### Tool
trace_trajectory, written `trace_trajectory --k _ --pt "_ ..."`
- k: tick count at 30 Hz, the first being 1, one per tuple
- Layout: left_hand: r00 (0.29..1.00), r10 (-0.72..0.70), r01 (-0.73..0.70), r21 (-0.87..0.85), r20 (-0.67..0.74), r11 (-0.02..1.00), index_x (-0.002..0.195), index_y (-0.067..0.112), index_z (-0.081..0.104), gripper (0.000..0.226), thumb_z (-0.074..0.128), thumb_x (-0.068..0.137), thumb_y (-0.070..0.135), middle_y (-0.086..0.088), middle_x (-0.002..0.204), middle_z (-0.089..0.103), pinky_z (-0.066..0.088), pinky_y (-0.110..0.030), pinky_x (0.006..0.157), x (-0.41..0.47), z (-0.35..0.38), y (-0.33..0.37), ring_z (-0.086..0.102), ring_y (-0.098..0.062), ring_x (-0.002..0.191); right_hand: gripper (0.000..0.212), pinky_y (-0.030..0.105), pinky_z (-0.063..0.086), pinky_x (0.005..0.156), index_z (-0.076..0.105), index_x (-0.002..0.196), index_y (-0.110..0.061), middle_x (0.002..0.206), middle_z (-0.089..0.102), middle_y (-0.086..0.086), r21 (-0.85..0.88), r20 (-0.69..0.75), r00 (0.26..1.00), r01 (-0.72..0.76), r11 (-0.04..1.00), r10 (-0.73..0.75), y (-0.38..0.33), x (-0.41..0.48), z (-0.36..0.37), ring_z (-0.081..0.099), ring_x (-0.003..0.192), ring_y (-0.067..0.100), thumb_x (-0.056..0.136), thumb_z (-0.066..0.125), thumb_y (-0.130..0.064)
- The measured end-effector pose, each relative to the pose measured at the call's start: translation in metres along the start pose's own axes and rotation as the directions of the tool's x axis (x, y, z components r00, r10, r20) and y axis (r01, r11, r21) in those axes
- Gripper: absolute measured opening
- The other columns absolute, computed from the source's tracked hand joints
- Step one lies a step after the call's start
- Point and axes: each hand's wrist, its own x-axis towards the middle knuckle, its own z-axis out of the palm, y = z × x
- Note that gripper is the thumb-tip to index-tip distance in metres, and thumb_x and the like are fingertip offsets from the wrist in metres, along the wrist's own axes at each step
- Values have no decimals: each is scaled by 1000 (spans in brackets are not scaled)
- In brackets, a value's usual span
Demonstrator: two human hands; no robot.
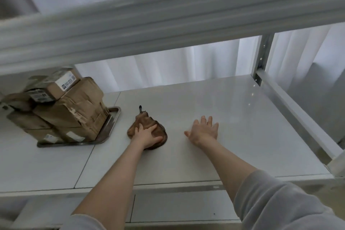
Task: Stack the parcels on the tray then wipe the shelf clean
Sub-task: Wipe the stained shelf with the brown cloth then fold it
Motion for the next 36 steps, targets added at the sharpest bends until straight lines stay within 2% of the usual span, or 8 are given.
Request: trace_trajectory --k 3,6,9,14,17,22,27,36 --pt "998 -69 69 -50 13 996 149 39 17 78 55 84 58 -24 157 -7 7 -46 119 -1 -8 -19 -3 -42 145 72 54 2 117 17 154 -13 162 0 12 -11 12 1000 25 1000 -25 -24 4 1 -8 148 36 97 32 -56" --pt "997 -70 73 -91 34 993 150 37 16 76 56 86 46 -19 158 -10 8 -50 119 6 -14 -7 -6 -42 145 73 55 1 117 16 154 -14 162 0 12 -1 18 999 26 1000 -26 -38 11 1 -9 148 36 97 33 -57" --pt "998 25 -21 -51 64 998 150 36 13 72 50 89 34 -15 159 -12 5 -52 119 20 -18 13 -8 -40 145 70 55 1 117 13 155 -17 162 -2 12 10 34 999 28 1000 -29 -46 20 1 -9 148 37 98 33 -54" --pt "963 247 -249 4 102 968 149 37 19 67 49 90 25 -13 160 -8 2 -50 119 45 -23 35 -6 -36 147 55 54 0 118 16 154 -21 162 -1 11 24 35 999 24 999 -25 -64 39 5 -9 148 35 101 29 -29" --pt "952 292 -292 -13 88 956 147 39 24 65 54 90 32 -12 160 -4 2 -46 120 63 -30 28 -3 -35 147 56 54 0 118 15 154 -22 162 0 10 33 36 999 10 999 -11 -80 50 7 -9 148 34 101 31 -29" --pt "988 154 -154 -3 6 988 149 42 18 81 54 80 67 -15 159 -8 4 -49 120 69 -36 -21 -4 -36 147 57 54 0 117 17 153 -21 162 1 10 27 8 1000 20 999 -20 -109 61 17 -9 148 33 102 30 -42" --pt "1000 16 -15 -48 9 999 150 40 12 85 54 80 66 -20 158 -12 3 -51 119 61 -38 -65 -10 -41 145 62 53 1 117 14 154 -20 162 -3 11 18 29 997 71 997 -72 -136 53 25 -10 148 33 101 33 -46" --pt "991 -135 136 -47 24 990 151 36 3 88 49 83 66 -20 157 -13 5 -53 118 4 -15 -73 -9 -40 145 63 52 1 118 14 154 -19 162 -5 12 -20 44 991 124 992 -123 -130 17 30 -12 148 33 100 35 -45"
